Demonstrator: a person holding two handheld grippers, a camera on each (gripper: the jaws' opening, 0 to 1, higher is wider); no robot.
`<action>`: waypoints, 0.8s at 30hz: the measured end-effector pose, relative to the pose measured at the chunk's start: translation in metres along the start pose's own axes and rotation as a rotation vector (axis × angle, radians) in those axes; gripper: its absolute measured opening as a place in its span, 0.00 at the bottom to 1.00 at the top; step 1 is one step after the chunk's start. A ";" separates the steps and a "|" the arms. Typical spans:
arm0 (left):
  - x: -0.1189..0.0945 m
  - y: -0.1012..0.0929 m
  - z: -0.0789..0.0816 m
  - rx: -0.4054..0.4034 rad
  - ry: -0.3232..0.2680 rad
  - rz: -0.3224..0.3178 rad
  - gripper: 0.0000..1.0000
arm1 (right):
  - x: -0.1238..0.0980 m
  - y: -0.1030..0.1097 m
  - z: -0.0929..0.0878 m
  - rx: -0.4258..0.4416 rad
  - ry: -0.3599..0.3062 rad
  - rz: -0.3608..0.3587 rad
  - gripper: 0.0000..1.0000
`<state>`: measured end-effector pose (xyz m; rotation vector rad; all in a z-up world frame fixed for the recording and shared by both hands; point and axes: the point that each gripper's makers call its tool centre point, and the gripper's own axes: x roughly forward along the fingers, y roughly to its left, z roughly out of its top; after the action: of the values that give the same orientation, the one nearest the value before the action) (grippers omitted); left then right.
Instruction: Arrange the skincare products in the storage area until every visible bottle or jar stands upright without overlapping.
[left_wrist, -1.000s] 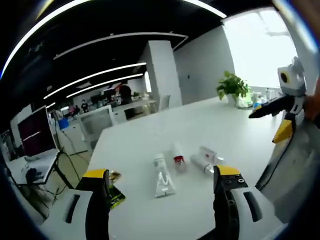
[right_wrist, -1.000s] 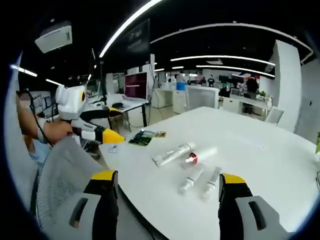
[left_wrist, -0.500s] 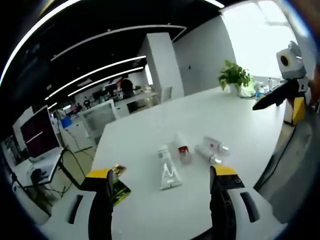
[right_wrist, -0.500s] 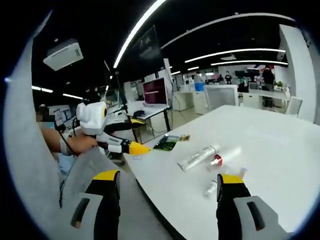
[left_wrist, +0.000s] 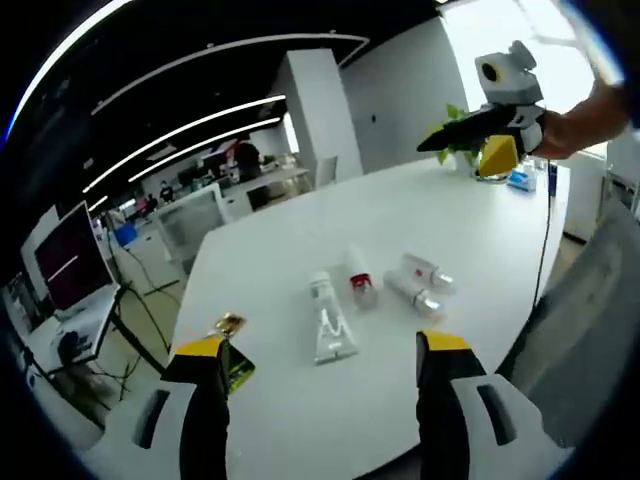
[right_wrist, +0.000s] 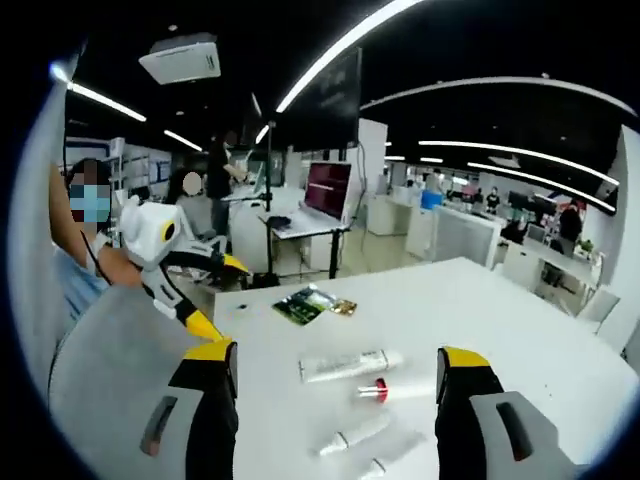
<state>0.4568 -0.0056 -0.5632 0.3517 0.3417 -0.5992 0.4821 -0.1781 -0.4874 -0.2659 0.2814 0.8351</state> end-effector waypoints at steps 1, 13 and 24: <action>0.000 0.000 0.000 -0.001 0.001 0.000 0.73 | 0.002 -0.002 0.001 -0.006 0.000 0.003 0.81; 0.000 0.005 -0.002 -0.023 0.008 0.018 0.72 | 0.017 -0.014 -0.001 -0.081 0.028 0.046 0.79; 0.000 0.006 -0.001 -0.046 0.004 0.023 0.73 | -0.035 0.025 -0.008 0.074 -0.109 -0.115 0.79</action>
<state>0.4604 -0.0008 -0.5628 0.3117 0.3543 -0.5676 0.4400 -0.1888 -0.4856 -0.1650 0.1930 0.7215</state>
